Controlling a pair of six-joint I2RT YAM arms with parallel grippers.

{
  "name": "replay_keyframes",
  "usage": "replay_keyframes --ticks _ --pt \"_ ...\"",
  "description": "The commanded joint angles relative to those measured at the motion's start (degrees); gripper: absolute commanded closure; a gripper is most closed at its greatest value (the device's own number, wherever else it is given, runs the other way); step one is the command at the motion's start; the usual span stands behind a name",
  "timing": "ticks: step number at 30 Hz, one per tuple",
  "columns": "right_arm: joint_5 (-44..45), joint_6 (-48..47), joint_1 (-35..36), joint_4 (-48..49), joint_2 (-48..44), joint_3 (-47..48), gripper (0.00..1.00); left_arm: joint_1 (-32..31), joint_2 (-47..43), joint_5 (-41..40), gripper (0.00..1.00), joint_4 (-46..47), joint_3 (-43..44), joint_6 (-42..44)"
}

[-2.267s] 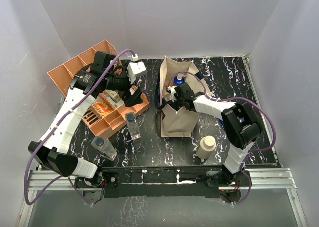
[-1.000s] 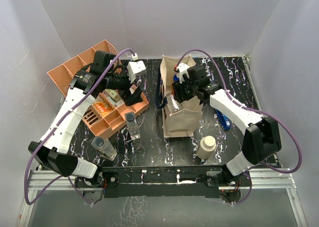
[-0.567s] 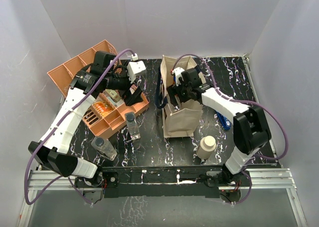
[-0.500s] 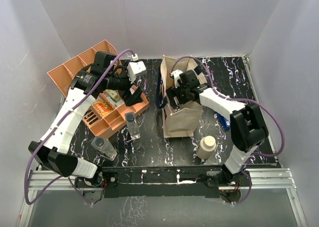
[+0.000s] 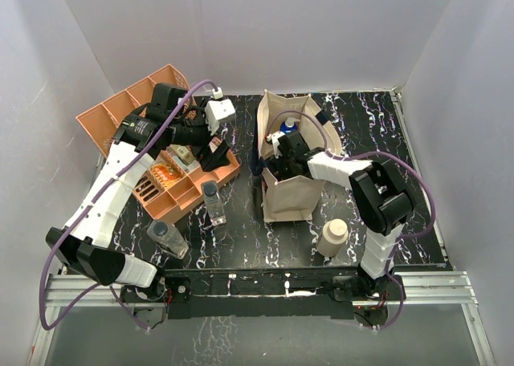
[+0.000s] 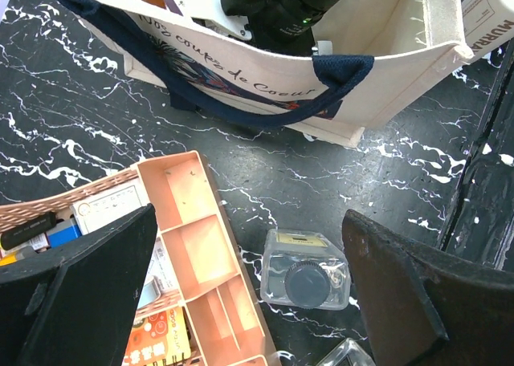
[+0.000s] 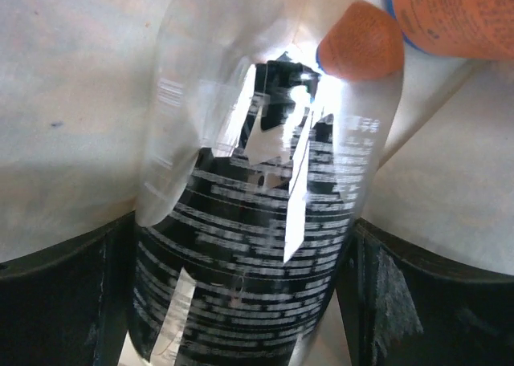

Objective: Place the personal care products into the canvas bag
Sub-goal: Pick up the care product from the canvas bag.

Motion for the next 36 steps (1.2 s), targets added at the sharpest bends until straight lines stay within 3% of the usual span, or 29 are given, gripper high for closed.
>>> replay_keyframes --ticks 1,7,11,21,27,36 --pt "3.2 0.5 -0.2 -0.5 3.3 -2.7 0.11 0.3 -2.3 0.5 0.03 -0.4 -0.9 0.0" --pt "0.9 0.9 -0.2 0.9 5.4 -4.5 0.1 0.3 -2.3 0.6 0.03 -0.3 -1.2 0.0" --pt "-1.3 0.7 -0.2 0.8 5.2 -4.2 0.17 0.3 -2.3 0.3 0.03 -0.2 -1.3 0.0" --pt "-2.3 -0.4 -0.2 -1.7 0.9 2.9 0.71 0.2 -2.3 -0.1 0.03 -0.3 -0.8 0.0" --pt "-1.2 0.3 -0.3 -2.3 -3.9 5.8 0.92 0.3 -4.0 -0.6 0.03 -0.2 -1.2 0.2" --pt "-0.8 0.3 -0.6 -2.5 -9.8 8.1 0.92 0.3 -3.9 -0.3 0.03 -0.3 -0.8 0.1"
